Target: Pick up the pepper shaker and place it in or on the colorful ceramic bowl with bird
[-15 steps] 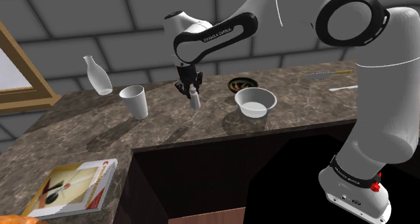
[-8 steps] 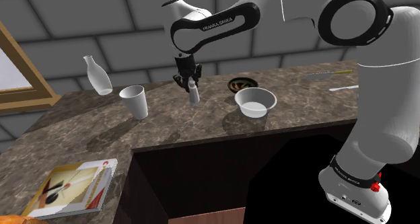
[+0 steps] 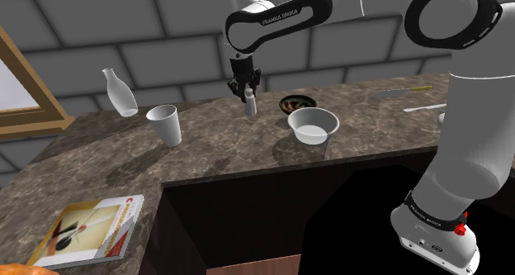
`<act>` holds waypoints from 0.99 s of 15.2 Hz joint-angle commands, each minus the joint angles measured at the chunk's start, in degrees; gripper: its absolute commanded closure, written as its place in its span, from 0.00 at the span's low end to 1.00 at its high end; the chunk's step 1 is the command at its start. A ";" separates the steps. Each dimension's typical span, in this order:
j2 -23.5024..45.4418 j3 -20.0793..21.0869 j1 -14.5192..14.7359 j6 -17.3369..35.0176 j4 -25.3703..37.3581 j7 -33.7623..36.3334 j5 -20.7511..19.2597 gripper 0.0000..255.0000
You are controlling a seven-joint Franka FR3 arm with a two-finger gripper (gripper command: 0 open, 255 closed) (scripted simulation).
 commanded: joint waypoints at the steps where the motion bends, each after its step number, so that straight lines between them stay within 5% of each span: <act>1: -1.42 -0.73 -1.88 0.94 -1.97 -2.55 0.55 1.00; 15: -6.17 -7.11 -13.47 3.19 -6.59 -20.71 3.23 1.00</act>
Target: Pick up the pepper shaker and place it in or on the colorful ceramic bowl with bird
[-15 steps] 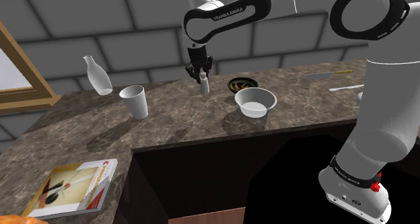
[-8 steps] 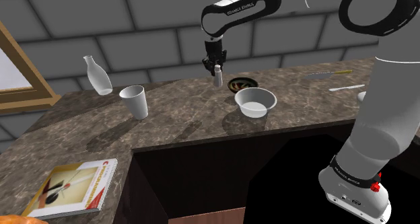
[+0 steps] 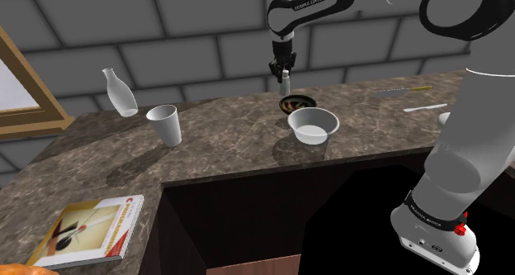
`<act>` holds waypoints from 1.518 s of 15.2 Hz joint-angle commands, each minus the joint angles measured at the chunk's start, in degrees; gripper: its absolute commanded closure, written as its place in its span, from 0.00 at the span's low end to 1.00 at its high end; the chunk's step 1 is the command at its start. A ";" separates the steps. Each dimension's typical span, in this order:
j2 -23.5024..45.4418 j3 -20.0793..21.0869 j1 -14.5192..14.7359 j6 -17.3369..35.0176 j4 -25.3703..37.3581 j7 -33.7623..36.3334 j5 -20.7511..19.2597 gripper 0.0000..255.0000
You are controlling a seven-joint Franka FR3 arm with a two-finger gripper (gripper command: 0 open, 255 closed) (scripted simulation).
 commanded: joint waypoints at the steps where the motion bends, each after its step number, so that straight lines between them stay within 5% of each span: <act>1: 0.08 -0.90 -1.41 -0.08 0.44 -2.49 0.23 1.00; 6: 1.50 -3.63 -5.61 -0.50 3.05 -9.68 0.83 1.00; 23: 4.30 -3.90 -5.68 11.55 -6.30 -8.16 -0.19 1.00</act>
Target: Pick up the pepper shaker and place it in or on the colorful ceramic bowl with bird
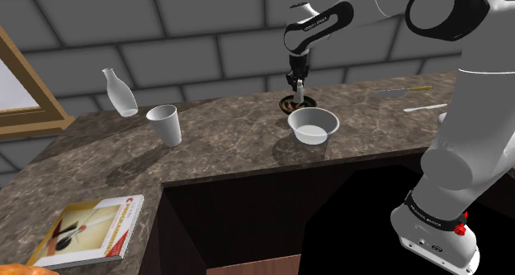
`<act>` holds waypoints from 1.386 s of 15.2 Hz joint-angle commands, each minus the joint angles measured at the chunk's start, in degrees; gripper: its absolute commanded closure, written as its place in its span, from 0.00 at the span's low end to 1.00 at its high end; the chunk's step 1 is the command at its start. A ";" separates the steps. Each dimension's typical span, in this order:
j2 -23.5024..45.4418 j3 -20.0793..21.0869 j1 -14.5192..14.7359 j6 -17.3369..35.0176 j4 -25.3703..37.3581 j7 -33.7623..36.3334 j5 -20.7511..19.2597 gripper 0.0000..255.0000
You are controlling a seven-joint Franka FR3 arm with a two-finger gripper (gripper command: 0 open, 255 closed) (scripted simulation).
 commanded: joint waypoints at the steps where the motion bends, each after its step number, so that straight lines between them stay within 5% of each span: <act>1: 0.50 -0.03 0.04 1.25 -0.73 0.24 -0.16 1.00; 9: 0.50 -0.03 0.04 1.25 -0.73 0.24 -0.16 1.00; 10: 0.50 -0.03 0.04 1.24 -0.72 0.24 -0.16 0.00; 15: 0.50 -0.03 0.04 1.24 -0.72 0.24 -0.16 0.00; 21: -1.89 0.33 0.30 -5.19 3.34 -0.21 0.51 0.00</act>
